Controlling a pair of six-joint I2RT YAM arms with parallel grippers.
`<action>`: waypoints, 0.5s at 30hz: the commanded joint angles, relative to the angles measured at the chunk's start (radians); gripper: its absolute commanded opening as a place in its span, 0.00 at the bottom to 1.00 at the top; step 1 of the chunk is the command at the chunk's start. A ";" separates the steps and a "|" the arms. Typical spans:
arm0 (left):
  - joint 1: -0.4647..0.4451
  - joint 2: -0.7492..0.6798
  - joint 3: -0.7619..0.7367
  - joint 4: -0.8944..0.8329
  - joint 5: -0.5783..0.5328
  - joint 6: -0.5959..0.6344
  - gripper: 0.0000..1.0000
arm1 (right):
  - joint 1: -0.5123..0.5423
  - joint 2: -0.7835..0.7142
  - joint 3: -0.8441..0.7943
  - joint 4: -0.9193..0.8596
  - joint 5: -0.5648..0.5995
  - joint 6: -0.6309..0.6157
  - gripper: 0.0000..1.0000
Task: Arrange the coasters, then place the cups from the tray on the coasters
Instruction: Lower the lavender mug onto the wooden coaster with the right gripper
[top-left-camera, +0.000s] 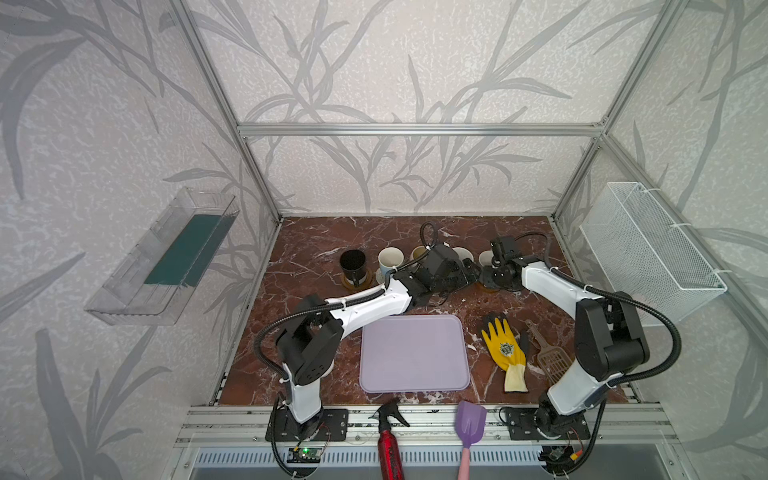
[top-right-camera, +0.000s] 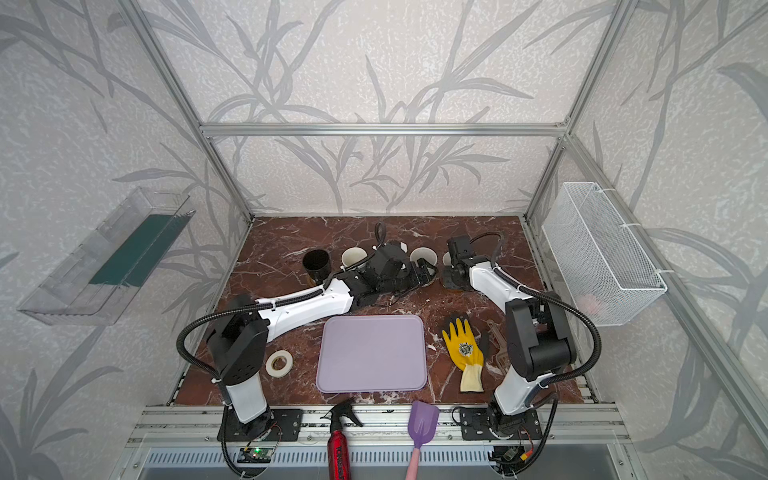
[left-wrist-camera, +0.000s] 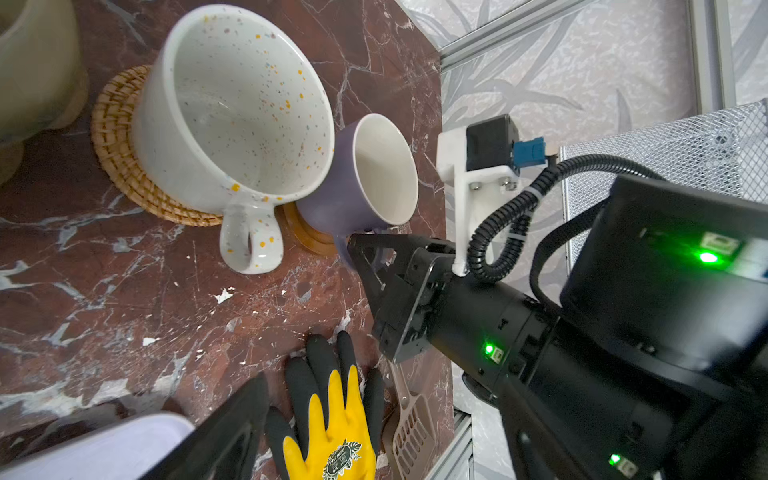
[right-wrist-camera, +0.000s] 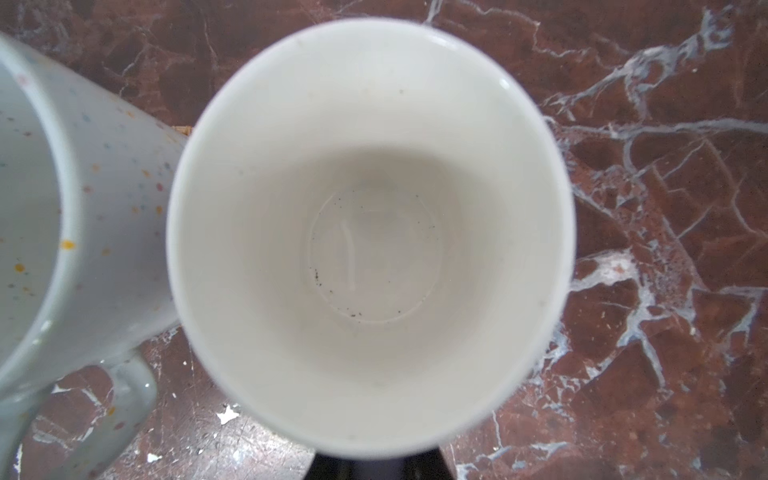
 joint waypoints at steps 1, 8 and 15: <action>0.005 0.005 0.036 -0.012 -0.013 0.013 0.89 | -0.001 -0.001 0.028 0.024 0.029 -0.014 0.00; 0.004 0.003 0.034 -0.010 -0.012 0.010 0.89 | -0.002 0.005 0.029 0.003 0.058 -0.017 0.00; 0.005 0.000 0.031 -0.012 -0.017 0.013 0.89 | -0.002 0.016 0.023 -0.005 0.063 -0.009 0.00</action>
